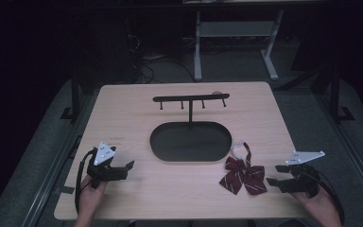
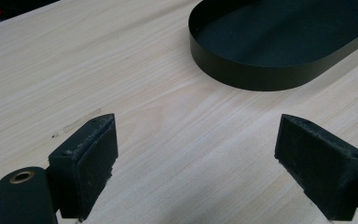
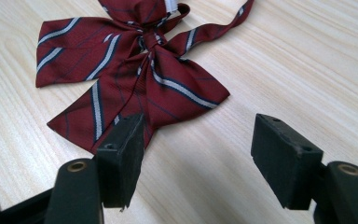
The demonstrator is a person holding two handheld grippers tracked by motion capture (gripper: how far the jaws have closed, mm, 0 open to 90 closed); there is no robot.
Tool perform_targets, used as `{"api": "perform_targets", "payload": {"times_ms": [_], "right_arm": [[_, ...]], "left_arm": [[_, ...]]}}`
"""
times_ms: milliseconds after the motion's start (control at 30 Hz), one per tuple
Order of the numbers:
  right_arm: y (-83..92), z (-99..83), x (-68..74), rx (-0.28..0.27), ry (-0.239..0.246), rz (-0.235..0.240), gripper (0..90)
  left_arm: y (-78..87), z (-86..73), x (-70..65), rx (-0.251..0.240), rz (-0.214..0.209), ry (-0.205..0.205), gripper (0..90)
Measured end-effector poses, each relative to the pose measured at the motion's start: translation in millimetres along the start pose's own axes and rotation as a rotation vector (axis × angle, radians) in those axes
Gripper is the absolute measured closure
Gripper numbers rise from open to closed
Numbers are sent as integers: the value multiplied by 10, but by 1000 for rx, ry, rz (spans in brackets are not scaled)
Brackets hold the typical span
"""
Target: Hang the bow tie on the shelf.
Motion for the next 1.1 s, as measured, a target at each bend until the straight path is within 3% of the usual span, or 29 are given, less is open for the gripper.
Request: {"api": "perform_targets", "payload": {"times_ms": [300,633,833,1100], "right_arm": [[19,8,-5,-4,-29,4,327],[90,167,44,-28,-37,11,314],[146,305,32,-39,-27,14,311],[130,531,36,-5,5,26,283]], "left_arm": [[1,-6,-12,-6,-8,6,131],[15,-12,0,-8,-3,-2,131],[26,-3,-10,-12,2,-3,131],[40,-12,7,-14,11,8,131]]}}
Point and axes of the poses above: each handheld gripper's, and its own axes: y roughly backward along the jaws, z roughly out of its top, x roughly to its left, the point moved 2 cm from there along -y, roughly forward along the jaws, and after that the axes turned 4 degrees about -y, right-handed, at the moved point
